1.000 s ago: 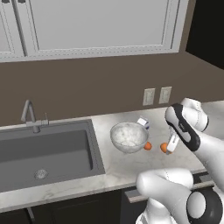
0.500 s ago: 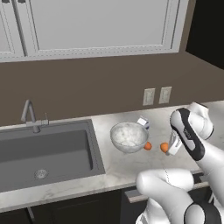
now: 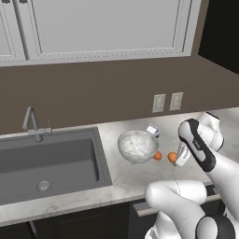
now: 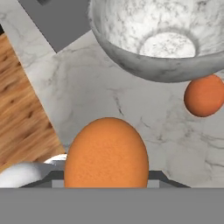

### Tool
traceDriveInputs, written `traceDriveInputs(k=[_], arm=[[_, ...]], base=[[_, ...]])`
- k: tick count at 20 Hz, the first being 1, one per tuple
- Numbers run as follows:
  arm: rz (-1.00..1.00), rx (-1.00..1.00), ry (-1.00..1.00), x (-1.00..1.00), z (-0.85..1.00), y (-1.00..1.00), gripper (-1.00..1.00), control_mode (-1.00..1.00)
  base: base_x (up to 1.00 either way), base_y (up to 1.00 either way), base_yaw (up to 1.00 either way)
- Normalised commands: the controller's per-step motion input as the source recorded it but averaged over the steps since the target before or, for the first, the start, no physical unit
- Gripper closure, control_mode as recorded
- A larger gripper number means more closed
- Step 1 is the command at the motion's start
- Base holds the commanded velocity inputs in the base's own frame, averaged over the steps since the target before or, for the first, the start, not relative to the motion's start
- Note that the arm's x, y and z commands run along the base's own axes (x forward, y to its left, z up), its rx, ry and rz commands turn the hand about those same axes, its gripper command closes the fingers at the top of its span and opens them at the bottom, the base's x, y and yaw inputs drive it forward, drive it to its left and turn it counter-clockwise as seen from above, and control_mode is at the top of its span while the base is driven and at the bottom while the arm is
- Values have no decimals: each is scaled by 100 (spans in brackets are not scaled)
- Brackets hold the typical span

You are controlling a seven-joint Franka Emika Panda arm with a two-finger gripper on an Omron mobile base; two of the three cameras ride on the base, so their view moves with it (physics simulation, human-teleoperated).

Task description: Gather the eggs and milk located in the vicinity of the sink area and place them right next to the bowl.

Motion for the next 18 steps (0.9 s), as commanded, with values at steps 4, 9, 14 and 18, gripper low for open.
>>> traceDriveInputs(k=[4,9,14,18], arm=[[0,0,14,24,-35,11,100,-100],[0,0,8,16,-43,13,100,-100],[0,0,1,23,-19,10,100,-100],[0,0,1,20,-10,10,100,-100]], base=[[0,0,0],[0,0,0],[0,0,0],[0,0,0]])
